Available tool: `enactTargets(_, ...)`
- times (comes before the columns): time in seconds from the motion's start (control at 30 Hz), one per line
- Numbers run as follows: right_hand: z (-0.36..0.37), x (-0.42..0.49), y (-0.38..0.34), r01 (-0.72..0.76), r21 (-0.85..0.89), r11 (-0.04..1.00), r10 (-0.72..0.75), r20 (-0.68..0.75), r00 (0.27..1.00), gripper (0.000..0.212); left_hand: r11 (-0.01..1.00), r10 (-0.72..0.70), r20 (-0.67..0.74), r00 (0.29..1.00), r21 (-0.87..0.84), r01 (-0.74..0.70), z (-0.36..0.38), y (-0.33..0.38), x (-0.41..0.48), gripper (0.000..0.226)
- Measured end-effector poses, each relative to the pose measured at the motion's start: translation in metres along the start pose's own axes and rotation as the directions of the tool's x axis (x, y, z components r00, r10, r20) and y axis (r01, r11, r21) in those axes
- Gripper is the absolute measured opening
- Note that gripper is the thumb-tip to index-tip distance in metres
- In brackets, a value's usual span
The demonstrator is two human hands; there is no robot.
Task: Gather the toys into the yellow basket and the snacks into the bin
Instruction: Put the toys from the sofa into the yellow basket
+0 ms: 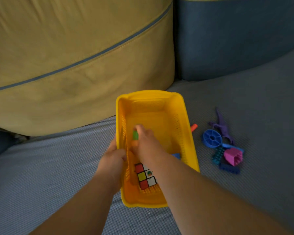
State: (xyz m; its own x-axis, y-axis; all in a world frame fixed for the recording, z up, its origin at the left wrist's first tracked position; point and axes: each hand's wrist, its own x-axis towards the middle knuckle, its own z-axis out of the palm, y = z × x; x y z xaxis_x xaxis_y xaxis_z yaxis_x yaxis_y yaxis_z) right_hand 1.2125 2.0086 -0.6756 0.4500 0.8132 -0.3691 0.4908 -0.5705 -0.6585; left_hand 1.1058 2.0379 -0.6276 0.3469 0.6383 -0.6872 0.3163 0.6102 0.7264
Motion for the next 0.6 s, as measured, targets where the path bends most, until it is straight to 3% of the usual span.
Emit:
enactTargets(0.1, 0.009, 0.0, 0.004, -0.021, -0.019, 1.0, 0.022, 0.043, 0.999, 0.046, 1.0, -0.01, 0.016, 1.0, 0.01, 0.01, 0.001, 0.001, 0.001, 0.065)
enactTargets(0.4, 0.007, -0.001, 0.002, -0.054, -0.111, 0.992, 0.062, 0.067, 0.996, 0.052, 0.998, -0.015, 0.017, 1.0, -0.06, 0.016, -0.005, -0.004, 0.007, 0.061)
enactTargets(0.5, -0.022, -0.001, 0.005, 0.087, -0.187, 0.979, -0.117, -0.156, 0.981, 0.039, 0.998, -0.035, -0.024, 0.999, -0.051, 0.034, -0.011, -0.006, 0.009, 0.055)
enactTargets(0.6, -0.065, 0.008, 0.019, 0.145, -0.155, 0.977, -0.204, -0.5, 0.841, 0.023, 0.999, -0.048, -0.031, 0.998, -0.025, 0.047, -0.018, -0.004, 0.008, 0.054)
